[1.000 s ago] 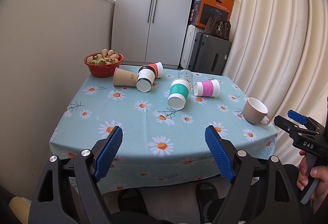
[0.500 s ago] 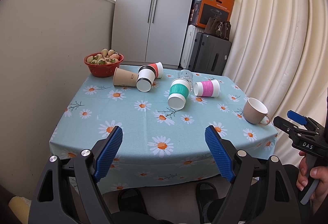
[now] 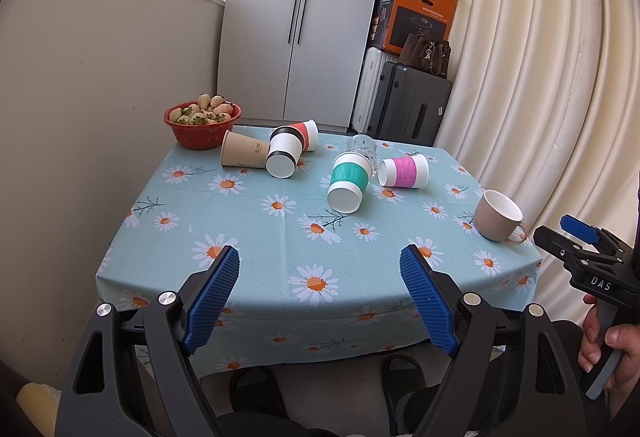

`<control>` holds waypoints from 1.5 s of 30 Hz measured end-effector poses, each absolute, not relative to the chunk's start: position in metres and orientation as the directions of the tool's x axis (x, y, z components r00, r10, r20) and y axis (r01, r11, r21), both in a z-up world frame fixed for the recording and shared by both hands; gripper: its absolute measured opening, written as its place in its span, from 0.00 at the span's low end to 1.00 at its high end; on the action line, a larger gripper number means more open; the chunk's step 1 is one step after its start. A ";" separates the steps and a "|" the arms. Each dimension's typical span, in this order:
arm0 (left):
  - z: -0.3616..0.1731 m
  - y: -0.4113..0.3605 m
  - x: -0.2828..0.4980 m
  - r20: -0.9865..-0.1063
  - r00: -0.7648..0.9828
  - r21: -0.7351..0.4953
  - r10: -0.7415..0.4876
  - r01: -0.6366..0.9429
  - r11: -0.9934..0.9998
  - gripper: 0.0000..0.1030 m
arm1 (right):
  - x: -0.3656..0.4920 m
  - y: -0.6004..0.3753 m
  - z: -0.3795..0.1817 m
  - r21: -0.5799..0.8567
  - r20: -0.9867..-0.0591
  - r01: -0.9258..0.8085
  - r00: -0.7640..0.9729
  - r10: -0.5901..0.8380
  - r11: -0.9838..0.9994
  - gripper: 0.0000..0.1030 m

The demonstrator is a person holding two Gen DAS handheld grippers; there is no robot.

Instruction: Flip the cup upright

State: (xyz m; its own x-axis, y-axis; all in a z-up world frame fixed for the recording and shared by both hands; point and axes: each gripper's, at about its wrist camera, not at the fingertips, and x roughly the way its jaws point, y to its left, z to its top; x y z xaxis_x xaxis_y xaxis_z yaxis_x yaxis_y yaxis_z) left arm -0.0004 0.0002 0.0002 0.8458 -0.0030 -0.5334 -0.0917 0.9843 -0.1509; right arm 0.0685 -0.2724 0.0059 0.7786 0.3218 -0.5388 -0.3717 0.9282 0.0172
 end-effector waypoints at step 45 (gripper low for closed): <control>-0.034 0.012 0.097 -0.671 0.690 -0.395 -0.273 -0.020 0.919 0.78 | 0.196 -0.227 -0.028 0.392 -0.635 -0.400 0.534 0.558 0.829 0.90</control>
State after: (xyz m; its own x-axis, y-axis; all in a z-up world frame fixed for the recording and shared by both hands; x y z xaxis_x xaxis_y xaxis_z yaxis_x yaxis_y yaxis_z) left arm 0.0971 0.0121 -0.0339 0.6898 -0.2729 -0.6706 -0.0205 0.9185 -0.3948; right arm 0.1960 -0.2266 -0.0285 0.5340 0.5580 -0.6352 -0.3998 0.8286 0.3919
